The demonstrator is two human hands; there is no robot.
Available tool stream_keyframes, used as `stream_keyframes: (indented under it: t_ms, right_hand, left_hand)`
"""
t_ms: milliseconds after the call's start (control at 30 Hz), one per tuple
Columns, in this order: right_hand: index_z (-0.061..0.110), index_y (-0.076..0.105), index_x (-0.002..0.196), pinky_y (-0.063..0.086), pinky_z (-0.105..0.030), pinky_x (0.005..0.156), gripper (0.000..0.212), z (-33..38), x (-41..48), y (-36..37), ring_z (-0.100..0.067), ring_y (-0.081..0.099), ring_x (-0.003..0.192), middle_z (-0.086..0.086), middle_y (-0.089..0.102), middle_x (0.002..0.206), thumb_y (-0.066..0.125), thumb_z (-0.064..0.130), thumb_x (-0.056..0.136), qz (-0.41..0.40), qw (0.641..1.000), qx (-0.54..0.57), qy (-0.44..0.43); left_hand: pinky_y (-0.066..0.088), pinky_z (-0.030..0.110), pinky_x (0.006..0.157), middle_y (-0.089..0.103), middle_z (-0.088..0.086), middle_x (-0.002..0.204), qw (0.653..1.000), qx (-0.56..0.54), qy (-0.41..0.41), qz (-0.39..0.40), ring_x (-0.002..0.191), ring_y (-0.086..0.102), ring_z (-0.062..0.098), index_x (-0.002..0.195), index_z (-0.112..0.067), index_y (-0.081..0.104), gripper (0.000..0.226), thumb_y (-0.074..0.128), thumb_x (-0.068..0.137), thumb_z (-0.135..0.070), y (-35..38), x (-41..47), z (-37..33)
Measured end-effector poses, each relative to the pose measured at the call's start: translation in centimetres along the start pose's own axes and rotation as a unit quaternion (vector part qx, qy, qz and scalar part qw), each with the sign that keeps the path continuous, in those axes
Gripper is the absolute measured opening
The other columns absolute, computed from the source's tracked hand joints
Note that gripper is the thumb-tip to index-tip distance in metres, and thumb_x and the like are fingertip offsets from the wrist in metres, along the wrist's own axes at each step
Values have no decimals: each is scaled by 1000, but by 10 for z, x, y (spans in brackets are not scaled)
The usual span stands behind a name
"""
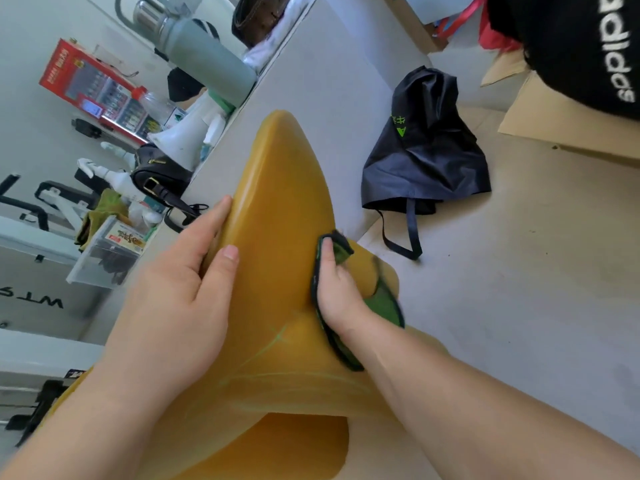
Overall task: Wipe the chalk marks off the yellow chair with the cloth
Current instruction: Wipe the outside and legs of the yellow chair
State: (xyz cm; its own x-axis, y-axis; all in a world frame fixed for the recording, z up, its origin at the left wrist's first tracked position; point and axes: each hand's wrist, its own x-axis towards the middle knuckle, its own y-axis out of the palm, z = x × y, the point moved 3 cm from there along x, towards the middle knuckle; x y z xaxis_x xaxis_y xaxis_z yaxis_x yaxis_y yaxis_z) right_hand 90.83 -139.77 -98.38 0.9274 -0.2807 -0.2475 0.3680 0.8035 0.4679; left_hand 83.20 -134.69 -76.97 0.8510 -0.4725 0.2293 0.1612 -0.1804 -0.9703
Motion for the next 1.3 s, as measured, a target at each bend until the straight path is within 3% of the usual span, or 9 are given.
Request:
stream_keyframes:
  t_ms: [100,267,500,667,733,833,1100,1167,1300]
  right_hand:
    - [49,-7,158,18,-44,126,108,4,-37,17,-19,14,157,5,9,172,4,103,65,-25,998,27,-47]
    - [74,-28,134,-17,-35,122,77,50,-91,33,0,-36,146,37,-41,151,25,79,78,-6,981,48,-187]
    - [55,22,154,14,-49,127,84,53,27,-4,-20,13,158,11,18,169,32,85,76,-30,982,135,-128]
    - [42,51,131,36,-42,114,115,-4,27,-5,-20,51,124,11,56,130,7,110,50,25,998,57,31]
    - [43,49,122,41,-41,106,119,-25,21,-4,-18,49,110,15,48,119,-5,110,41,57,996,-7,63]
    - [38,22,161,27,-47,123,125,-12,26,-1,-18,38,144,10,34,162,10,104,55,53,996,50,60]
    - [64,35,144,21,-51,125,69,97,54,-6,-20,26,154,14,35,163,42,85,78,-18,967,126,-219]
    - [63,44,138,31,-49,121,69,77,65,-9,-18,42,145,12,48,155,50,89,75,-18,971,161,-176]
    - [37,41,154,36,-50,119,137,10,73,-9,-23,53,134,5,56,148,44,111,40,61,977,196,64]
  left_hand:
    - [46,41,87,53,-16,126,997,65,25,23,106,56,10,145,-50,36,51,43,95,-43,-4,24,-14]
    - [33,30,100,45,-13,147,999,42,0,28,126,46,9,148,-42,36,49,47,100,-34,11,73,-38]
    - [36,35,107,41,-24,146,999,35,9,17,132,41,4,148,-47,32,52,45,101,-30,18,71,-37]
    - [37,39,103,40,-25,140,999,35,-2,23,127,40,5,148,-49,29,55,45,101,-27,19,72,-40]
    - [37,37,103,36,-29,136,999,43,1,23,123,37,1,149,-49,28,56,45,101,-27,19,71,-41]
    - [34,33,101,32,-32,131,999,48,6,24,121,33,-3,149,-49,26,56,44,101,-28,19,71,-39]
    - [28,25,104,32,-33,136,998,43,15,32,126,29,-10,151,-45,27,56,46,101,-27,19,74,-33]
    - [26,22,101,31,-32,131,998,42,15,34,121,28,-10,151,-45,27,56,45,101,-27,19,73,-34]
    - [30,29,107,35,-29,141,998,35,12,41,129,31,-5,150,-47,27,55,45,102,-27,19,74,-33]
